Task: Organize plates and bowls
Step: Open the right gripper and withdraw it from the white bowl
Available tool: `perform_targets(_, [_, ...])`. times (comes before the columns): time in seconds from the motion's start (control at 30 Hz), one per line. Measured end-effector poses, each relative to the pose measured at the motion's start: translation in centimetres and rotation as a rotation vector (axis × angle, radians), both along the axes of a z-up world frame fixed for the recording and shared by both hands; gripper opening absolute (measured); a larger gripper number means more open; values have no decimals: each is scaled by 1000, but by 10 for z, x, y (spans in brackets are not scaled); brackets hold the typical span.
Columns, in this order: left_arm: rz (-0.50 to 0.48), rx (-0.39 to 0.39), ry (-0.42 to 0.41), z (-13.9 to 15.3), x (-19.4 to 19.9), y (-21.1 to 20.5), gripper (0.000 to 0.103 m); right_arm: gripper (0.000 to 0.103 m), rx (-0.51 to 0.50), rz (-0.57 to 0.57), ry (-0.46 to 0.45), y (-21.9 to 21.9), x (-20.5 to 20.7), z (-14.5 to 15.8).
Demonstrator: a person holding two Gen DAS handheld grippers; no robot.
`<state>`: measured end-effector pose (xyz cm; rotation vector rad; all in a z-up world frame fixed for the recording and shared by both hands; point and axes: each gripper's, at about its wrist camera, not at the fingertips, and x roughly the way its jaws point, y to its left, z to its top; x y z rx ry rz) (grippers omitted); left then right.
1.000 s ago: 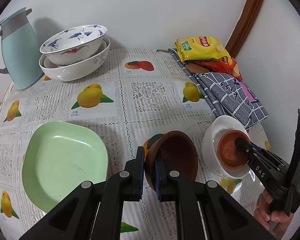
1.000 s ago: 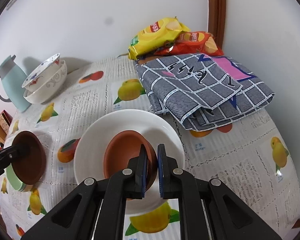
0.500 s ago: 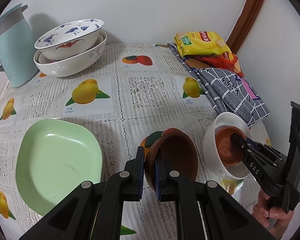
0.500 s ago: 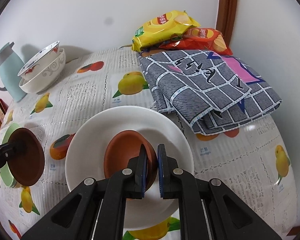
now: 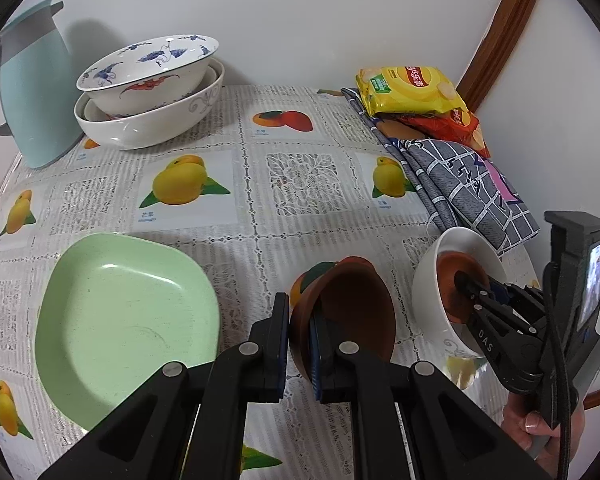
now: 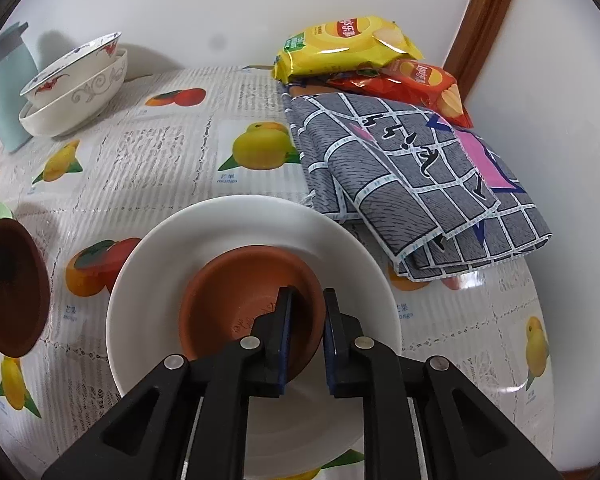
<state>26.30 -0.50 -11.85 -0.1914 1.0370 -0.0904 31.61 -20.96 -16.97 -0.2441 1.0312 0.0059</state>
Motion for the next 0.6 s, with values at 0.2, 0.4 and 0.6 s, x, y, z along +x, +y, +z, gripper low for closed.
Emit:
perform_targets(0.2, [3, -9, -5, 2, -5, 6, 9, 24, -15, 9, 13, 3, -2, -6])
perform_targets(0.4, [-3, -12, -13, 8, -13, 11, 9, 34, 6, -13, -20, -1, -7, 7])
perform_targets(0.6, [-5, -17, -38, 19, -25, 12, 9, 41, 74, -47, -78, -11, -24, 37])
